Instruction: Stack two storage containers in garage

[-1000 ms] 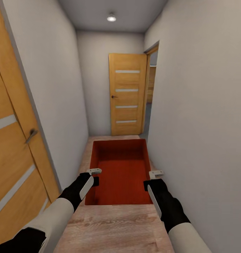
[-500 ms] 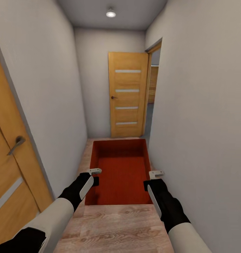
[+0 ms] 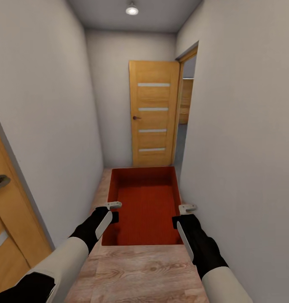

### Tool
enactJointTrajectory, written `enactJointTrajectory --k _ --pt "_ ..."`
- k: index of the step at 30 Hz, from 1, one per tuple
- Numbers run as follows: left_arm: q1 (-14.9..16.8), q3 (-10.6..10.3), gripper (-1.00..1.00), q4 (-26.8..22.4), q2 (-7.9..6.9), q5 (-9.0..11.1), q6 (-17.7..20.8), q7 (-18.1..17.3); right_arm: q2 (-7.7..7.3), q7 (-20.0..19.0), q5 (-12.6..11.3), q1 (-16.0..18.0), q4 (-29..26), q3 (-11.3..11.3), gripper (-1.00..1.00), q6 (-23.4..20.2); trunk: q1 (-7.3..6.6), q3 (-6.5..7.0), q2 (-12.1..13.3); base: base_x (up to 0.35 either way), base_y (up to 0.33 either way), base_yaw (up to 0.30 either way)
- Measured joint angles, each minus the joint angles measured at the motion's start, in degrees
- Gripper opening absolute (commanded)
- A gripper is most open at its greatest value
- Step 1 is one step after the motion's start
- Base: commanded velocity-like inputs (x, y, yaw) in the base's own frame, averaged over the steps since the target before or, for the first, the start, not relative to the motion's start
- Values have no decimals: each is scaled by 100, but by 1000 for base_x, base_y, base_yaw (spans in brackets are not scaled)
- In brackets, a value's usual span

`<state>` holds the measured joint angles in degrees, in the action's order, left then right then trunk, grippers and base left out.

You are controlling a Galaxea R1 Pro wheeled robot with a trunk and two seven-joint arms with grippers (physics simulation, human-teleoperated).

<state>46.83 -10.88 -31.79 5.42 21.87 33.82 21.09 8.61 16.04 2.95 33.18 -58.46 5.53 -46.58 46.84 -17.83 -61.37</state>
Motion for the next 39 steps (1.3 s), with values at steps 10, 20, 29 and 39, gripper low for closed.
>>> enactJointTrajectory --k 10,20,29,39 --pt "0 1 -100 -4 -1 -3 6 0 3 -1 2 0 0 -3 -100 0 0 0 0 336 0 0" --pt "0 4 -100 -5 1 -8 8 0 1 -1 -2 0 0 -2 -100 -1 0 0 0 336 0 0" --pt "0 1 -100 -2 1 -1 2 2 -1 -1 -1 0 0 0 -100 0 0 0 0 336 0 0" --pt "0 0 -100 0 1 -2 -1 1 -2 0 -3 0 0 1 -100 0 0 0 0 336 0 0"
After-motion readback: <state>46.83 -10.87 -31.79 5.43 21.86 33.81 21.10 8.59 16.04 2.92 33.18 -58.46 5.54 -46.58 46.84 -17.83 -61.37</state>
